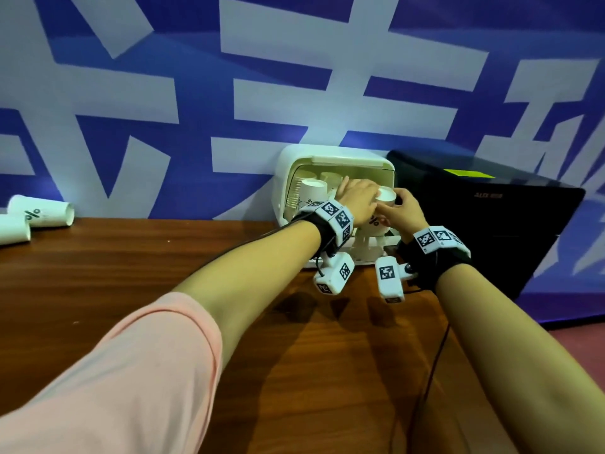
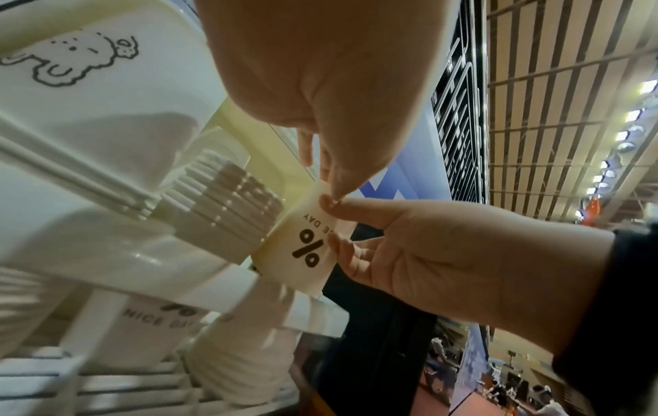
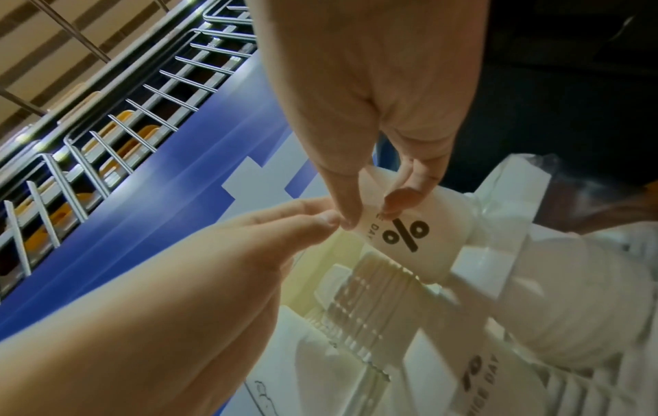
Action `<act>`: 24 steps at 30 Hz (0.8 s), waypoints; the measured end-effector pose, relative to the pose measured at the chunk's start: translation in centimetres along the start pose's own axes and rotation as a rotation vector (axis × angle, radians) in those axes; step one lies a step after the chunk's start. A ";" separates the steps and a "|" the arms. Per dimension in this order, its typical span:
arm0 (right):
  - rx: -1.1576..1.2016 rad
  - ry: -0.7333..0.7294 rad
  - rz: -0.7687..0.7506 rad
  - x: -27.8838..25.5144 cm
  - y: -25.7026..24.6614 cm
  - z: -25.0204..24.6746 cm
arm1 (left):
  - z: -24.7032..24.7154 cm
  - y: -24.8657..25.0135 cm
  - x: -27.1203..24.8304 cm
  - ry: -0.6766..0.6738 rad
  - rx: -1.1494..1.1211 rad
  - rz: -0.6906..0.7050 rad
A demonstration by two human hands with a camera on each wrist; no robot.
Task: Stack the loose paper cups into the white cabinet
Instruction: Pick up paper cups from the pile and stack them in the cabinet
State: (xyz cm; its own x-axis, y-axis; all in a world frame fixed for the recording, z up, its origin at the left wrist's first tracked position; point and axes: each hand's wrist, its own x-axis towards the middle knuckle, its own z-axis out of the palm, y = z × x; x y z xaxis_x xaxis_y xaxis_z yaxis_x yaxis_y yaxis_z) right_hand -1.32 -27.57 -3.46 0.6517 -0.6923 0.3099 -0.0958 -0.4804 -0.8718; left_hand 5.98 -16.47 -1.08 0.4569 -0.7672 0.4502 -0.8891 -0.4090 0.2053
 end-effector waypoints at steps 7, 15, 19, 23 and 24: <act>-0.398 -0.179 0.087 0.4 0.5 1.3 | 2.7 -0.6 0.3 -0.257 0.237 -0.031; -0.419 -0.206 0.136 0.7 0.6 1.6 | 2.3 -0.7 -0.6 -0.289 0.278 0.071; -0.205 -0.142 0.217 3.3 3.8 2.1 | 1.7 -0.7 -1.3 -0.179 0.301 0.113; -0.247 0.041 0.261 -2.1 -1.6 2.1 | -0.8 -0.6 -3.2 -0.033 0.159 0.183; -0.212 0.096 0.235 -2.5 -2.1 2.1 | -1.4 -1.0 -3.7 0.003 0.093 0.195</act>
State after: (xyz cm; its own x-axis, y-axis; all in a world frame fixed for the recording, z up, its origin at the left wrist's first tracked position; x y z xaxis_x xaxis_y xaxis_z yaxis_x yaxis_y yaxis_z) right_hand -1.10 -23.70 -3.18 0.5204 -0.8401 0.1530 -0.3956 -0.3960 -0.8287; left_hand 5.13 -12.51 -1.69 0.2764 -0.8346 0.4765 -0.9543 -0.2969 0.0336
